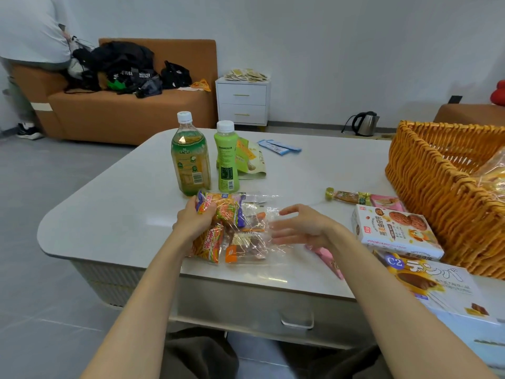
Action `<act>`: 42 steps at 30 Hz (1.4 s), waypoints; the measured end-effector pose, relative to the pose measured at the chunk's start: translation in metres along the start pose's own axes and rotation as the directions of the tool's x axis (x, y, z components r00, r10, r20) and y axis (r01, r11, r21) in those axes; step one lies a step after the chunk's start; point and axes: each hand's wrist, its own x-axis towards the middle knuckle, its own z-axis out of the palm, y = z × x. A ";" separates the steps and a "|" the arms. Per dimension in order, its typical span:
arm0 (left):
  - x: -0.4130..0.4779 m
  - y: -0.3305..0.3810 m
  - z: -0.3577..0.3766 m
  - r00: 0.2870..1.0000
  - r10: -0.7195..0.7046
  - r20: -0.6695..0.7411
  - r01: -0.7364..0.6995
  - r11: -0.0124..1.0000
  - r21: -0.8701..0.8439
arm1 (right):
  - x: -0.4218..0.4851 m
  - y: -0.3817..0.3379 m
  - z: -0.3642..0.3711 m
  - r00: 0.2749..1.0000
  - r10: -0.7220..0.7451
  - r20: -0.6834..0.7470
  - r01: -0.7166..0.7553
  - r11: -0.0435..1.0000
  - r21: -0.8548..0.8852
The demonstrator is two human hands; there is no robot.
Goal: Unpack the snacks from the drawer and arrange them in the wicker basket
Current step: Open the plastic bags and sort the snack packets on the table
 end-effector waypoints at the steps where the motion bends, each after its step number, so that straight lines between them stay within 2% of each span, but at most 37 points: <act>1: 0.004 -0.002 0.000 1.000 -0.002 -0.001 0.002 1.000 -0.007 | 0.000 0.000 0.001 0.999 -0.005 -0.035 0.006 1.000 0.031; 5: -0.001 0.002 0.004 0.999 -0.015 -0.040 0.015 1.000 -0.004 | 0.004 0.013 0.019 0.990 -0.078 -0.121 0.063 0.990 -0.124; 9: -0.010 0.007 0.007 0.996 -0.017 -0.085 0.019 1.000 0.025 | 0.006 0.016 0.019 0.992 -0.092 -0.090 0.079 0.987 -0.143; 11: -0.014 0.008 0.009 0.994 -0.009 -0.109 0.022 0.993 0.116 | 0.003 0.015 0.013 0.991 -0.108 -0.073 0.091 0.975 -0.202; 13: -0.016 0.011 0.010 0.987 0.035 -0.154 0.008 0.964 0.267 | -0.004 0.009 0.003 0.973 -0.197 -0.122 0.147 0.932 -0.330; 15: -0.021 0.018 0.009 0.982 0.055 -0.183 0.012 0.938 0.346 | -0.016 0.001 -0.013 0.918 -0.345 -0.195 0.182 0.805 -0.565; 17: -0.030 0.025 0.011 0.979 0.068 -0.193 0.016 0.916 0.402 | -0.029 -0.001 -0.031 0.873 -0.424 -0.239 0.057 0.577 -0.815; 18: -0.035 0.027 0.014 0.978 0.088 -0.190 0.003 0.901 0.434 | -0.035 0.001 -0.038 0.885 -0.388 -0.258 -0.046 0.479 -0.876; 20: -0.040 0.028 0.019 0.977 0.130 -0.167 -0.032 0.869 0.493 | -0.045 0.008 -0.043 0.935 -0.220 -0.278 -0.200 0.320 -0.926; 22: -0.040 0.030 0.021 0.982 0.128 -0.138 -0.041 0.863 0.503 | -0.047 0.014 -0.045 0.954 -0.106 -0.280 -0.247 0.253 -0.935; 23: -0.039 0.031 0.021 0.984 0.118 -0.131 -0.038 0.869 0.494 | -0.047 0.015 -0.046 0.956 -0.106 -0.275 -0.240 0.258 -0.936; 26: -0.039 0.033 0.022 0.987 0.103 -0.124 -0.029 0.872 0.489 | -0.045 0.015 -0.051 0.955 -0.100 -0.280 -0.225 0.376 -0.899; 30: -0.039 0.030 0.021 0.989 0.118 -0.092 -0.058 0.870 0.490 | -0.044 0.012 -0.052 0.970 -0.032 -0.243 -0.204 0.438 -0.875; 32: -0.038 0.028 0.019 0.989 0.128 -0.080 -0.073 0.870 0.488 | -0.042 0.006 -0.051 0.968 -0.110 -0.227 -0.133 0.543 -0.829; 34: -0.037 0.025 0.015 0.988 0.137 -0.076 -0.083 0.871 0.485 | -0.041 -0.004 -0.047 0.951 -0.202 -0.233 -0.019 0.716 -0.698; 36: -0.033 0.022 0.014 0.986 0.149 -0.072 -0.096 0.868 0.486 | -0.039 -0.010 -0.039 0.951 -0.212 -0.223 0.075 0.862 -0.501; 42: -0.029 0.013 0.011 0.986 0.163 -0.032 -0.133 0.893 0.430 | -0.009 -0.002 -0.007 0.945 -0.174 -0.278 0.088 0.952 -0.295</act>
